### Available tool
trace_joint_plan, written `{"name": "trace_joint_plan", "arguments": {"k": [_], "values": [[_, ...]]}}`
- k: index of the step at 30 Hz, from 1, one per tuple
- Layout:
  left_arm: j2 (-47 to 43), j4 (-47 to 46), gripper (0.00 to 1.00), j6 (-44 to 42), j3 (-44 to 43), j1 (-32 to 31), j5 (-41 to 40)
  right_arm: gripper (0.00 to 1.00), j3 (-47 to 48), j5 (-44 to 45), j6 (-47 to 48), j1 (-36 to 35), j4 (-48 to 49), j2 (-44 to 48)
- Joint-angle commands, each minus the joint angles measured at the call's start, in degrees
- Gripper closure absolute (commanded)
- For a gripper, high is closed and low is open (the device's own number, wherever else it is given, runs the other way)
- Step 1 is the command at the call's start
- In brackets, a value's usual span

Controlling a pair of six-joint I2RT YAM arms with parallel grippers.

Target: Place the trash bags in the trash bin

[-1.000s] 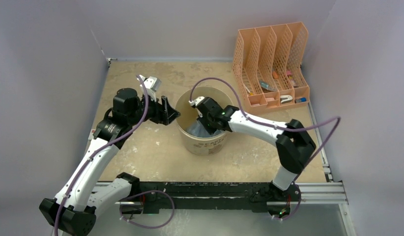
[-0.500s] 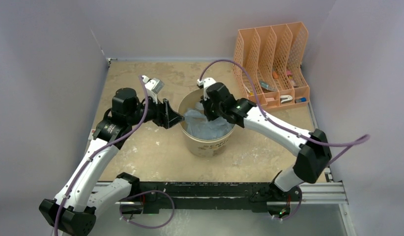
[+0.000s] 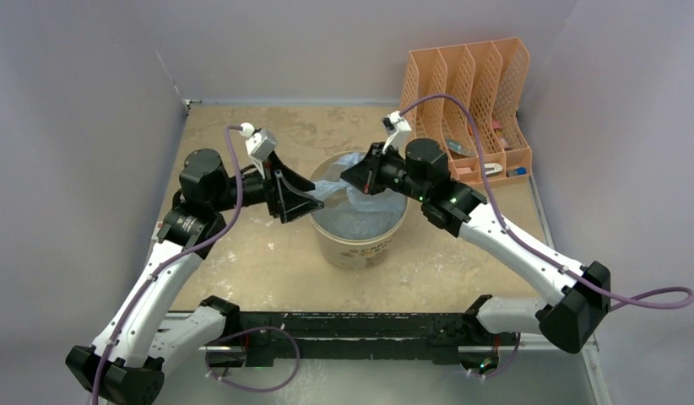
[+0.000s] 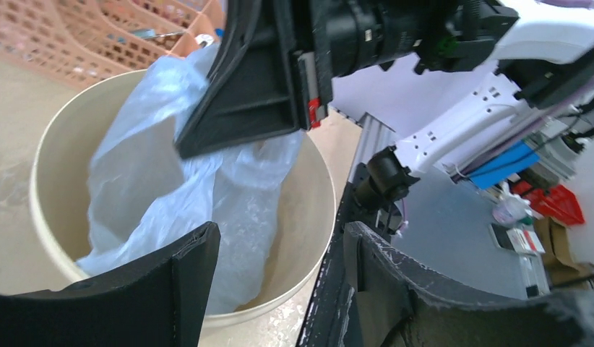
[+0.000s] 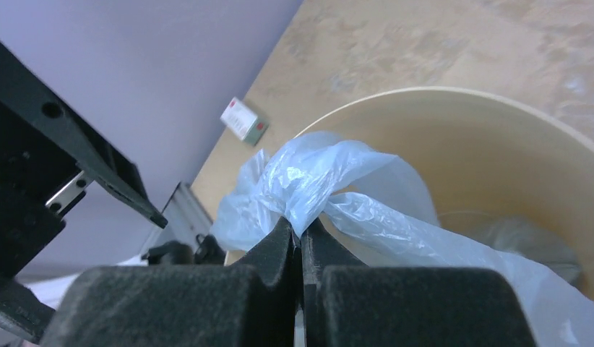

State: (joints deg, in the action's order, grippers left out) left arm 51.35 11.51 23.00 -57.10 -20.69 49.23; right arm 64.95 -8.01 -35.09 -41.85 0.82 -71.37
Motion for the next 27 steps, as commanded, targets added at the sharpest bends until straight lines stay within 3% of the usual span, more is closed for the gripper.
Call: {"name": "trace_joint_plan", "arguments": {"k": [1,6,14,21,27], "values": [[3.3,-7.0,0.37,0.0,-1.4,0.1,9.0,1.0,0.9,-8.8,-2.9,-0.1,3.9,-0.7],[9.0,-1.9,0.39,-6.9,-6.4,0.0,12.8,0.98,-0.8,-12.4,-2.9,-0.1,6.4,1.8],[11.3,-1.6,0.4,-15.2,-9.0,-2.4,15.6,0.96,-1.6,-14.1,-3.1,-0.1,7.4,3.5],[17.1,7.3,0.44,-22.0,-14.5,-7.4,10.7,0.94,-3.9,-15.8,-5.0,-0.1,12.7,5.1],[15.5,3.0,0.51,-21.4,-11.2,-9.6,4.9,0.94,-3.8,-16.5,-5.2,-0.1,11.7,5.8]]}}
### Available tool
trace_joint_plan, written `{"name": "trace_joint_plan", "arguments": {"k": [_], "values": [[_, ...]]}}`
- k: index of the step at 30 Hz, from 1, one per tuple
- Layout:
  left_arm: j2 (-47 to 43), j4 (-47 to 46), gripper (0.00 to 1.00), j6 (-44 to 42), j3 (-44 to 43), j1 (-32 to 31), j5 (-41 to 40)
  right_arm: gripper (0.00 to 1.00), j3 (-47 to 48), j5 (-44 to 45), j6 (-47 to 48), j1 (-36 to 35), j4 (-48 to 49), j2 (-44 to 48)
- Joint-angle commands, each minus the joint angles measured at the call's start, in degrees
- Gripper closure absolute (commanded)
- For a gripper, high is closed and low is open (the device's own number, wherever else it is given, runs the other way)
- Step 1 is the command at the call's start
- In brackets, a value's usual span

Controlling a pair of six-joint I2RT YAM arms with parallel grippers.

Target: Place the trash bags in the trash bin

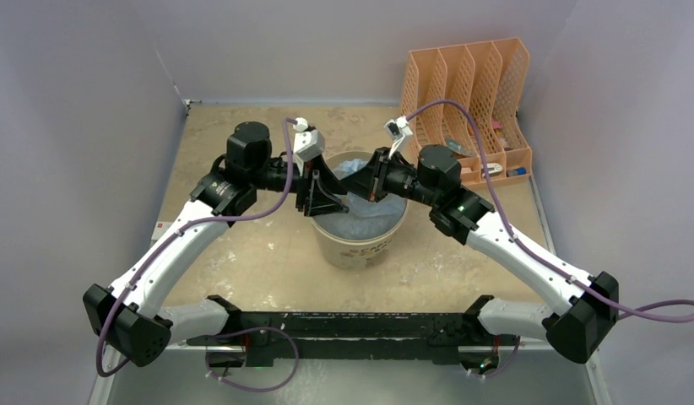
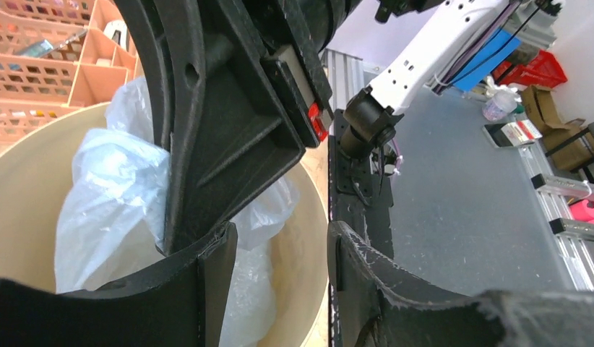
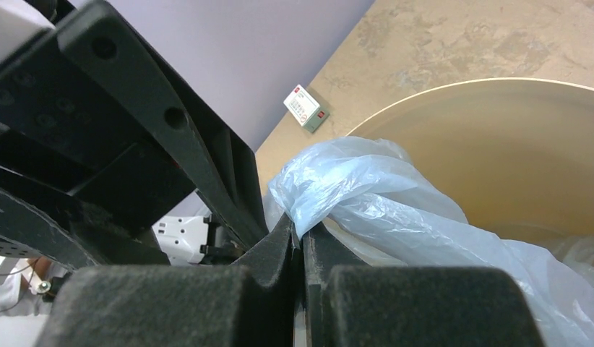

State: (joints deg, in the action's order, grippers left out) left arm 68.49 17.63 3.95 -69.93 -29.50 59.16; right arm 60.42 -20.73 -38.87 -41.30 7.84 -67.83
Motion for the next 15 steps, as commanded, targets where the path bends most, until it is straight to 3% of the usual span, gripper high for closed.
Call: {"name": "trace_joint_plan", "arguments": {"k": [1,10,15], "values": [[-2.3,-3.4,0.52,-2.1,2.1,-0.8,-6.0,0.94,0.7,-3.7,-1.4,-0.6,4.7,2.6],[-3.5,-3.8,0.53,-1.5,4.0,-0.8,-10.2,0.93,0.1,-3.8,-2.0,-0.6,5.1,3.8],[-4.0,-8.4,0.51,0.8,5.2,-0.9,-9.3,0.93,0.1,-5.0,-1.7,-0.6,5.3,3.5]]}}
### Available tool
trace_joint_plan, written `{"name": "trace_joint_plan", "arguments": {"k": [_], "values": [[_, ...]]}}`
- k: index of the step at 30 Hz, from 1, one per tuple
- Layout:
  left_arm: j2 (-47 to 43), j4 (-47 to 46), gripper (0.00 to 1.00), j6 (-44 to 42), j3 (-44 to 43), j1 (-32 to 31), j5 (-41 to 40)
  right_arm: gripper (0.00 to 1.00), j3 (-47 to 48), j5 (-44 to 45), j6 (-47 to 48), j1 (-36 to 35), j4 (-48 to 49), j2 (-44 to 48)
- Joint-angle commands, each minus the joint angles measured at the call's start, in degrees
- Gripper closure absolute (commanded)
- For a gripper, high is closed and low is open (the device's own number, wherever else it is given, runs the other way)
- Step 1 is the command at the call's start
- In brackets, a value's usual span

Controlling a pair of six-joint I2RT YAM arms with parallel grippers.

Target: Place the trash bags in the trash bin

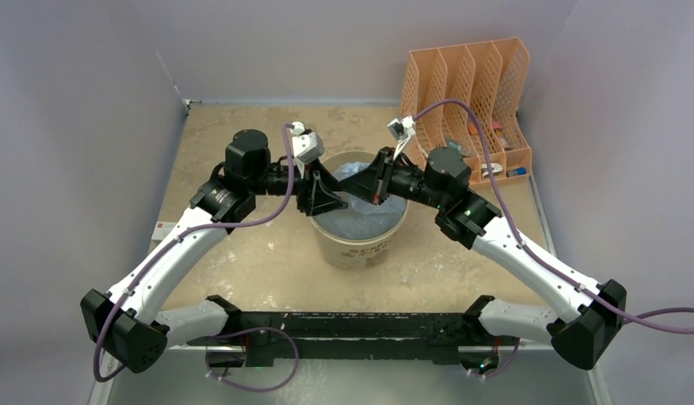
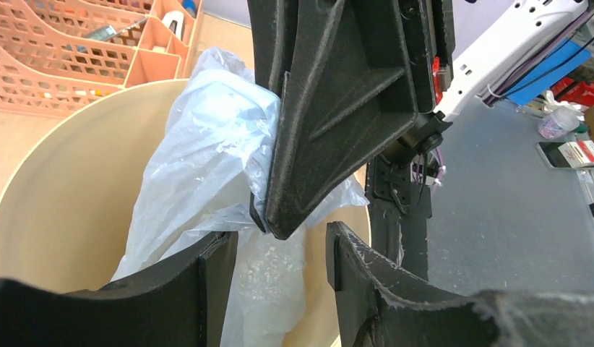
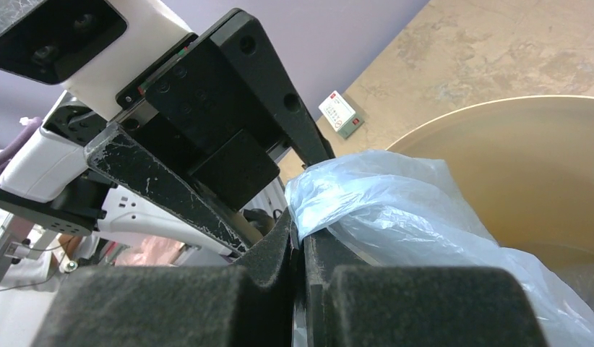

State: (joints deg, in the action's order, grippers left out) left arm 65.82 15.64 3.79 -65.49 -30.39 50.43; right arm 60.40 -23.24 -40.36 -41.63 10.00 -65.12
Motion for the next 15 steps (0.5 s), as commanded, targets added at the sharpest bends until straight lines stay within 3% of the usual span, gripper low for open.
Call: {"name": "trace_joint_plan", "arguments": {"k": [1,5,10,15], "values": [[-2.0,-7.4,0.51,1.3,1.2,0.0,-0.6,0.93,0.1,-1.9,-0.4,-0.3,2.6,0.7],[-4.4,-8.3,0.5,1.7,1.8,0.0,-1.0,0.93,0.3,3.3,-1.8,-0.3,-0.6,1.3],[-7.8,-2.3,0.48,0.9,2.1,0.0,-1.7,0.93,0.1,8.6,-2.8,-0.3,-1.7,2.8],[-12.8,-6.7,0.43,2.7,6.2,0.0,-2.2,0.93,-0.1,5.1,-3.1,-0.3,0.0,2.7]]}}
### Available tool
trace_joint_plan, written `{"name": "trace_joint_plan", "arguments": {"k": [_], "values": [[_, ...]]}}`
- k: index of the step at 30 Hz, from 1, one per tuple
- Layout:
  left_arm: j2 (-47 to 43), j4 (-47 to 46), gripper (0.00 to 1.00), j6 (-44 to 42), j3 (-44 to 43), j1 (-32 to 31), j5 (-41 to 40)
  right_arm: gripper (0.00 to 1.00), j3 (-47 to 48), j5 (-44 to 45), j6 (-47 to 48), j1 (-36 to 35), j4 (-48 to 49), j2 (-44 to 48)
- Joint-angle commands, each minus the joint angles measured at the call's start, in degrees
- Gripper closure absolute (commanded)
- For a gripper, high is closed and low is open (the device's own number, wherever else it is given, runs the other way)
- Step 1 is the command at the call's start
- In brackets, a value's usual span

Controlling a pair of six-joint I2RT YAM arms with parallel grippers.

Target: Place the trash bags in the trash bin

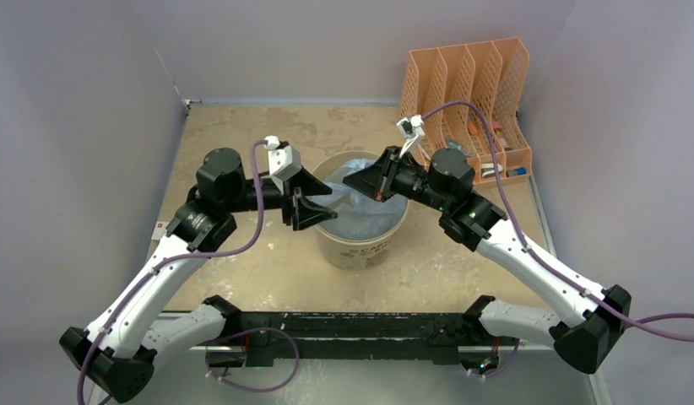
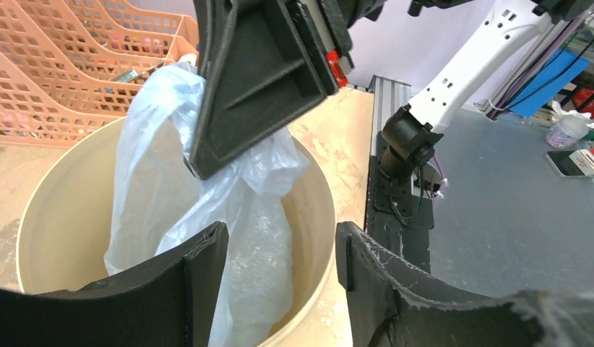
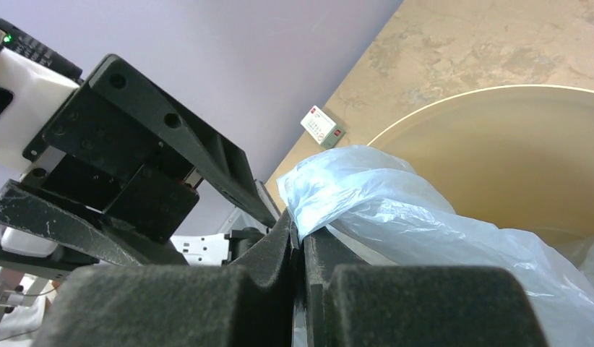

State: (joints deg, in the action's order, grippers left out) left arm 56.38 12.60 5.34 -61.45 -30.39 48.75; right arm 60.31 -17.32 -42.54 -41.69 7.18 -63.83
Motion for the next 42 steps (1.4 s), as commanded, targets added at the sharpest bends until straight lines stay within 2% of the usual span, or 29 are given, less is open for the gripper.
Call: {"name": "trace_joint_plan", "arguments": {"k": [1,10,14,21,26,30,34,39,42], "values": [[-3.2,-4.0,0.42,1.0,2.1,0.0,-0.7,0.93,0.1,-2.1,-0.9,-0.2,3.2,1.2],[1.4,-10.8,0.41,-1.6,1.6,0.0,2.6,0.92,0.4,-7.1,0.4,-0.2,4.1,1.7],[4.0,-9.9,0.43,-2.7,0.9,0.0,4.8,0.91,0.3,-9.0,0.7,-0.2,5.0,1.6],[2.9,-15.1,0.43,-1.6,2.2,0.0,5.5,0.92,0.3,-9.6,1.2,-0.2,5.2,1.0],[0.2,-15.2,0.4,-2.1,2.7,0.0,5.3,0.91,0.2,-4.9,0.0,-0.2,3.5,1.6],[-0.6,-15.8,0.38,-4.9,4.4,0.0,8.0,0.92,1.4,-7.2,1.4,-0.2,2.4,0.0],[2.4,-10.9,0.38,-7.8,2.8,0.0,9.3,0.92,0.7,-9.8,0.6,-0.2,5.2,0.3],[3.5,-11.7,0.38,-6.7,3.0,0.0,6.1,0.91,0.4,-11.8,0.6,-0.2,6.8,1.0],[1.6,-17.8,0.38,-5.8,5.3,-0.1,3.7,0.91,0.2,-13.1,0.7,-0.2,7.4,1.0]]}}
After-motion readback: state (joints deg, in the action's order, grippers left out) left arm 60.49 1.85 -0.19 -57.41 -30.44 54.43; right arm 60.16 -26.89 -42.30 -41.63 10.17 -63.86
